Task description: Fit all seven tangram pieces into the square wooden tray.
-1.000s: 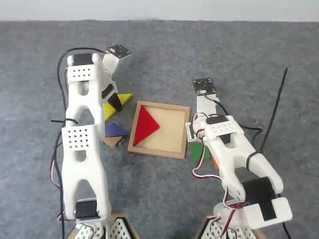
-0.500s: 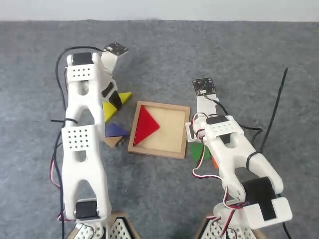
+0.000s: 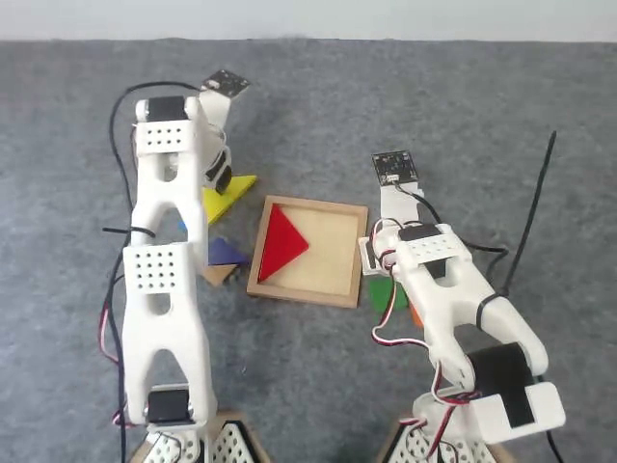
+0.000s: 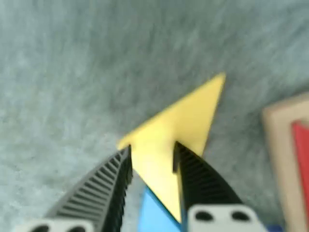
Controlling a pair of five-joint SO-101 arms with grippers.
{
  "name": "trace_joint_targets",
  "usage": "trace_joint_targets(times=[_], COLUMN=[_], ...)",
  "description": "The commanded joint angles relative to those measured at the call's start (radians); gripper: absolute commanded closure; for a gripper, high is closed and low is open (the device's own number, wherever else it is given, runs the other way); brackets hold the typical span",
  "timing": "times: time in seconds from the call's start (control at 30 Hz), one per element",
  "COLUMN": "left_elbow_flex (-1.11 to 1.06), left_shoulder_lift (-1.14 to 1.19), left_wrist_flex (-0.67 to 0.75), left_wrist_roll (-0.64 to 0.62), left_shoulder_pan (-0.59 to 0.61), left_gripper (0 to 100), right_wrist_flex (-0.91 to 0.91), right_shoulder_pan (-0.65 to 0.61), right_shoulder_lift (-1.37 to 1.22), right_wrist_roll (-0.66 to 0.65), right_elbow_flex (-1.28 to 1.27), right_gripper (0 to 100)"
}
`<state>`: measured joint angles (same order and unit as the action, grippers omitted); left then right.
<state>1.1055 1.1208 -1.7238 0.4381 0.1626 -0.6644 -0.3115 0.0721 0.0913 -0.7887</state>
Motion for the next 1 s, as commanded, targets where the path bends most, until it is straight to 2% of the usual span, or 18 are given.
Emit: trace_joint_targets(times=[0.0,0.17,0.23,0.4,0.53,0.63,0.77,0.97], left_elbow_flex=[-0.162,-0.487,-0.579,-0.679,-0.671,-0.611,-0.412,-0.004], left_shoulder_lift=[-0.16,-0.428,-0.529,-0.634,-0.543,-0.437,-0.272,-0.011], left_wrist_flex=[-0.035,-0.025,0.035,0.229,0.272,0.279,0.299,0.143], left_wrist_roll=[-0.005,0.049,0.048,0.054,0.15,0.183,0.18,0.18], left_shoulder_pan=[-0.037,-0.121,-0.124,0.002,0.046,0.044,0.051,0.058], left_gripper=[89,91,89,73,72,72,72,72], right_wrist_flex=[-0.007,-0.008,-0.008,-0.008,-0.008,-0.008,-0.008,-0.008], right_shoulder_pan=[0.001,0.001,0.004,0.038,0.033,0.031,0.038,0.038], right_shoulder_lift=[0.042,0.042,0.042,0.044,0.044,0.044,0.044,0.044], right_wrist_roll=[0.009,0.009,0.009,0.009,0.009,0.009,0.009,0.009], right_elbow_flex=[0.055,0.055,0.055,0.055,0.055,0.055,0.055,0.055], right_gripper=[99.1,99.1,99.1,99.1,99.1,99.1,99.1,99.1])
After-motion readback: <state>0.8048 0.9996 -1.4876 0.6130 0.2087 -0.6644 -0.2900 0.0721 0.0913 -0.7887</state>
